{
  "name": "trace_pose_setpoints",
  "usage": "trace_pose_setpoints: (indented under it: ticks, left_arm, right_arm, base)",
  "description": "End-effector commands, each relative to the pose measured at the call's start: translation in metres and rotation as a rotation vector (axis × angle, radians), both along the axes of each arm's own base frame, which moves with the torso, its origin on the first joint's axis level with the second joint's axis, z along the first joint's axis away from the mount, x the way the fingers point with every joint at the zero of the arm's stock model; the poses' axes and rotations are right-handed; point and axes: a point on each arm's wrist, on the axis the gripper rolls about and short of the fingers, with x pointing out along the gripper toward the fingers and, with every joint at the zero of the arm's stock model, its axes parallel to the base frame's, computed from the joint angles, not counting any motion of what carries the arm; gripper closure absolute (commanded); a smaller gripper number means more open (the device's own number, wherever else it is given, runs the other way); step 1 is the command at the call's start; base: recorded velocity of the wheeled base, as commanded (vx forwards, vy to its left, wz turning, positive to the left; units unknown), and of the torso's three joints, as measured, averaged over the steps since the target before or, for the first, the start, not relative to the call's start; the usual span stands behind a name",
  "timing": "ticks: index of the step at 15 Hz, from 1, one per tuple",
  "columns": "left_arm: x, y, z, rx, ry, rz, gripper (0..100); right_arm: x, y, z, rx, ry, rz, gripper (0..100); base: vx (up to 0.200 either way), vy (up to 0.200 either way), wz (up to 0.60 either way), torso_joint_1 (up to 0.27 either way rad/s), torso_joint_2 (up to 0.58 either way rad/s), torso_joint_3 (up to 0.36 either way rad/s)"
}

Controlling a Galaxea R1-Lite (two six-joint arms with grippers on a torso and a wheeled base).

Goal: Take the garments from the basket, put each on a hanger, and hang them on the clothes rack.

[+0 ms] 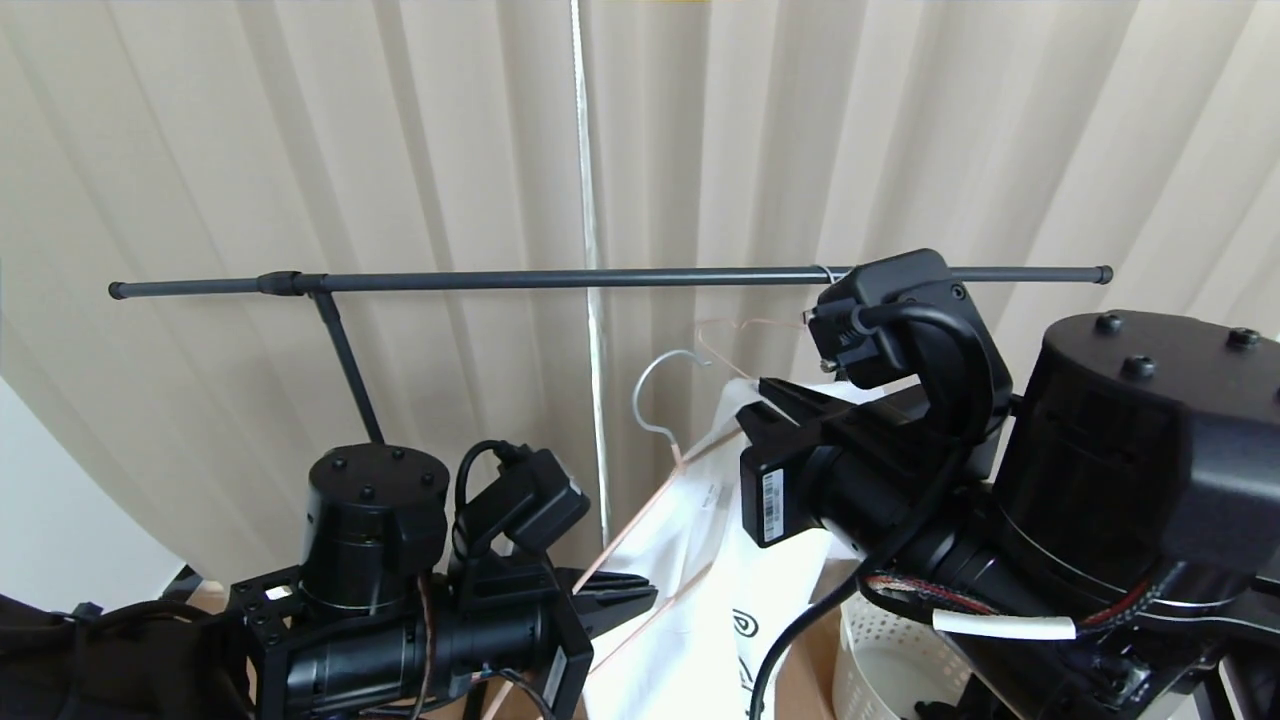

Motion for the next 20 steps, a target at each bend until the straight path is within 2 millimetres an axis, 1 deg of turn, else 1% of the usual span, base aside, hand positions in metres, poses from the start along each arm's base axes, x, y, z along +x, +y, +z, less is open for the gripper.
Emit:
trace_pose_setpoints:
  ticks: [1,4,8,13,16,18,20]
  left_arm:
    - [-0.006,0.005,0.002,-0.002,-0.004,-0.001,100]
    - [-0.011,0.008,0.005,-0.009,-0.011,-0.004,100]
    - [-0.015,0.012,0.007,-0.012,-0.017,-0.004,100]
    - [-0.010,0.008,0.014,-0.031,-0.038,-0.002,100]
    - [-0.005,0.007,0.021,-0.051,-0.060,0.008,100]
    - [-0.003,0.008,0.020,-0.050,-0.059,0.016,100]
    - [0.002,0.011,0.024,-0.061,-0.074,0.037,100]
  right_arm:
    - [-0.002,-0.007,0.009,0.020,-0.015,-0.005,0]
    - [0.002,-0.009,0.009,0.025,-0.018,-0.022,0]
    - [0.004,-0.007,0.006,0.018,-0.013,-0.022,0]
    - [0.003,-0.007,0.005,0.013,-0.010,-0.022,0]
    - [0.003,-0.007,0.004,0.011,-0.008,-0.022,0]
    - [0.003,-0.007,0.004,0.011,-0.008,-0.022,0]
    - [0.003,-0.007,0.002,0.004,-0.004,-0.022,0]
  base:
    - [0.000,0.000,0.00,0.000,0.00,0.000]
    - [0.000,0.000,0.00,0.000,0.00,0.000]
    - [0.000,0.000,0.00,0.000,0.00,0.000]
    - [0.000,0.000,0.00,0.000,0.00,0.000]
    - [0.000,0.000,0.00,0.000,0.00,0.000]
    - [0.000,0.000,0.00,0.000,0.00,0.000]
    - [0.000,0.000,0.00,0.000,0.00,0.000]
